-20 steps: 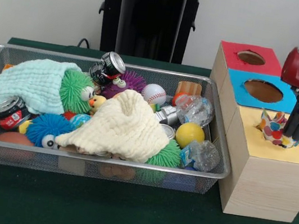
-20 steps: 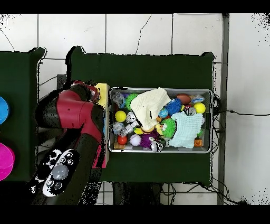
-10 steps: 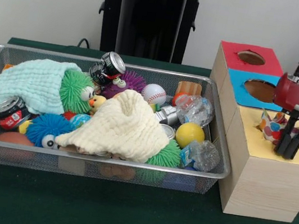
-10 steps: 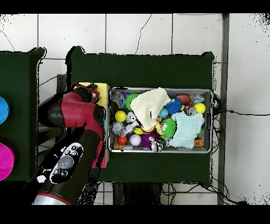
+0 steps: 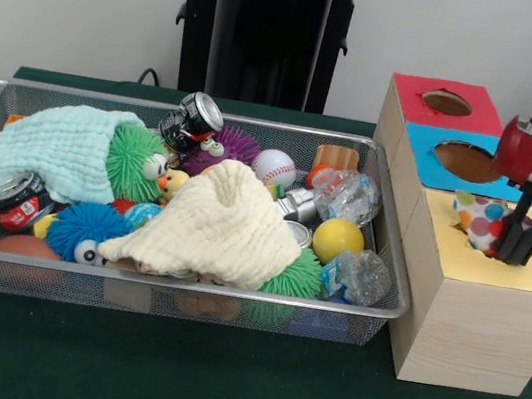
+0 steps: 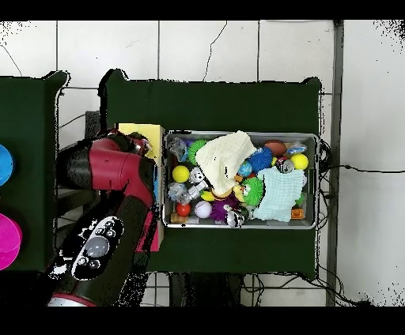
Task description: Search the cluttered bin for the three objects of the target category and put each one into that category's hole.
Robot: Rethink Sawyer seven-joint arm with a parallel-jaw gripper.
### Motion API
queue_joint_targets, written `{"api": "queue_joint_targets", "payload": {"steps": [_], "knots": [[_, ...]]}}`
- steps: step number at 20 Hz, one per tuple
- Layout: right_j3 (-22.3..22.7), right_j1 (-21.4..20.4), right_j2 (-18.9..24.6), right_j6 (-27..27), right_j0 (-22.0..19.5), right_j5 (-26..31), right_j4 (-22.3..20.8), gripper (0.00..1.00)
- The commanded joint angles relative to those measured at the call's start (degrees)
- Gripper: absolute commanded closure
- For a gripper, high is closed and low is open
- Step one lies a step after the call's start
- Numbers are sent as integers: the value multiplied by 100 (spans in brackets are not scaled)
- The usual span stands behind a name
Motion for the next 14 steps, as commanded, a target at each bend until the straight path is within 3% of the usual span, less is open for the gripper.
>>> {"api": "queue_joint_targets", "payload": {"steps": [1,5,14], "knots": [[461,-84,303,1636,165,1239,130,100],[471,-232,207,1647,182,1784,78,100],[681,-88,726,1567,-137,1761,351,100]]}}
